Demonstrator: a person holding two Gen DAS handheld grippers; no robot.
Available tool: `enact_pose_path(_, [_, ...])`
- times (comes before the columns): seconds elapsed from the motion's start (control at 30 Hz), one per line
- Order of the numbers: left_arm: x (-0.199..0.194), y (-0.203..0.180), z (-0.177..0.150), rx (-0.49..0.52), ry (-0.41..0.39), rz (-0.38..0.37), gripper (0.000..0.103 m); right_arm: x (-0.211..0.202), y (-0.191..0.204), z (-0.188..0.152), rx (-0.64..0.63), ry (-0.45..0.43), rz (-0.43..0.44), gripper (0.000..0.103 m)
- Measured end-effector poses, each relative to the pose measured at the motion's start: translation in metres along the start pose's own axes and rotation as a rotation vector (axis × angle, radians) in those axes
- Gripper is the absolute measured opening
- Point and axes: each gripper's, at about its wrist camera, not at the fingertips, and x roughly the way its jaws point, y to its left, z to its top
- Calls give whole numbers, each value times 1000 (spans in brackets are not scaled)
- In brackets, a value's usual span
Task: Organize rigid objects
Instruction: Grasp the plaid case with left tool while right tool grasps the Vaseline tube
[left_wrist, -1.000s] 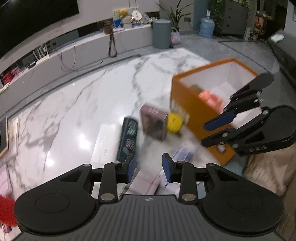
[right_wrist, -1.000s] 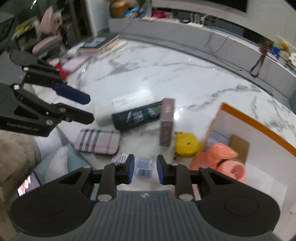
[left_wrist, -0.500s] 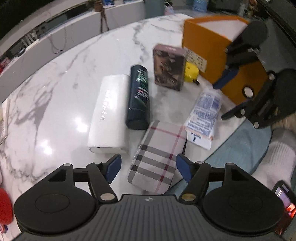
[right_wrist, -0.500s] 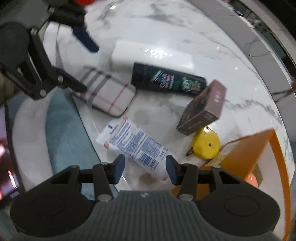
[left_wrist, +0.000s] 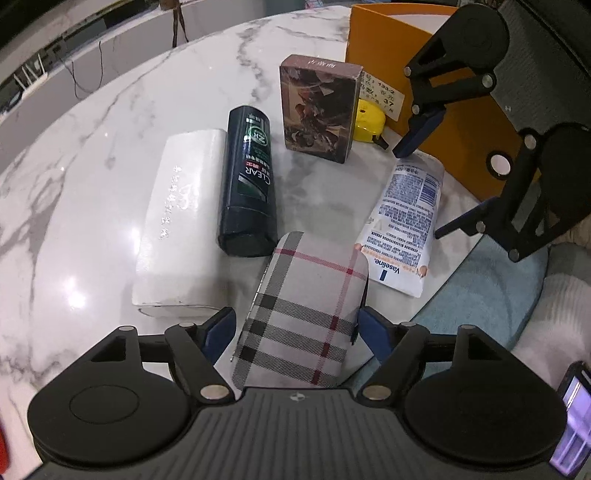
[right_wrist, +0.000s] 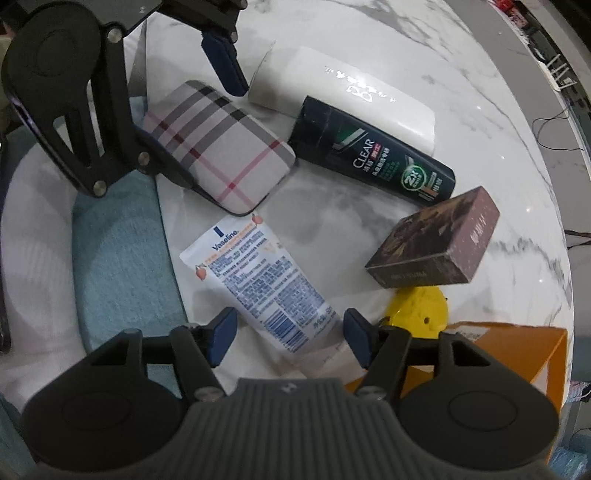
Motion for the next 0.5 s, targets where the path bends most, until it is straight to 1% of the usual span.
enact_pose_path(0.1, [4, -2, 0, -7, 9, -5, 89, 2, 2, 5, -31, 16, 5, 64])
enact_pose_path(0.17, [6, -4, -1, -16, 7, 7, 89, 4, 3, 8, -38, 29, 6, 66])
enact_pose_path(0.2, [7, -5, -1, -20, 6, 5, 87, 5, 3, 9, -36, 34, 3, 66])
enact_pose_path(0.3, [8, -5, -2, -48, 6, 11, 86, 8, 3, 14, -8, 41, -8, 66])
enact_pose_path(0.37, [8, -5, -1, -61, 8, 13, 86, 8, 2, 17, 29, 43, -5, 65])
enact_pose_path(0.5, [7, -4, 0, -96, 12, 10, 85, 11, -5, 20, 162, 54, 11, 64])
